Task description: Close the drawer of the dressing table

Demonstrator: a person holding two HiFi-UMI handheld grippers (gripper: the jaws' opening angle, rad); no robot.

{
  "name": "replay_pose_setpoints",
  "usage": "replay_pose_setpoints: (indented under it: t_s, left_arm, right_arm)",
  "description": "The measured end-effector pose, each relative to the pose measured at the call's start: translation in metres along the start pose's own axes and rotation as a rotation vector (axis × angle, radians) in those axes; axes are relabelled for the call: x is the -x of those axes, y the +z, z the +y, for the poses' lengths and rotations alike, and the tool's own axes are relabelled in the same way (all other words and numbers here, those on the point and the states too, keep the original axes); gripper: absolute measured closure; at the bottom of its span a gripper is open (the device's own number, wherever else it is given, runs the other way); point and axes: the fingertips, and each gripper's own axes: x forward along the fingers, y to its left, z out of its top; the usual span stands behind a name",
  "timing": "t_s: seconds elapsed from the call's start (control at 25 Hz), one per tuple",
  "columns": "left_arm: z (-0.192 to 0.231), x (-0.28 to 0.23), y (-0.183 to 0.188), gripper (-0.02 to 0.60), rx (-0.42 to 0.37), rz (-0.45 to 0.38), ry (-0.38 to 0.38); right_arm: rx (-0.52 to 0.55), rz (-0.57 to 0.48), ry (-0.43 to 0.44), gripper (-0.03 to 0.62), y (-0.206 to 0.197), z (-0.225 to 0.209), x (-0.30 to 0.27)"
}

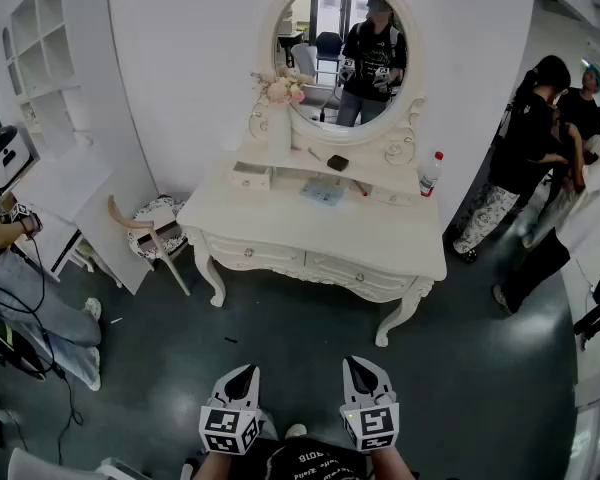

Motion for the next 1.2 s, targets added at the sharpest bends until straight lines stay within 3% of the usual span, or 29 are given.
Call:
replay_pose_setpoints:
  t_s: [0.48, 1.0, 1.2]
  left_arm:
    - [0.015, -0.034, 0.005, 0.563, 0.005, 0.017, -0.026]
    - [0.072, -0.151, 0.052, 0.563, 0.004, 0.043, -0.124]
    - [0.104, -0.193, 0.072, 0.563, -0.02, 0.074, -0.163]
  right_arm:
    - [-0.045, 0.005, 0.033, 0.585, 0.002, -0.001, -0.034]
    - [-0.101, 0.017, -0.064, 0.585, 0.029, -0.043, -0.138]
    - [-0.041, 0.055, -0.075, 0.585, 0.039, -0.041, -0.184]
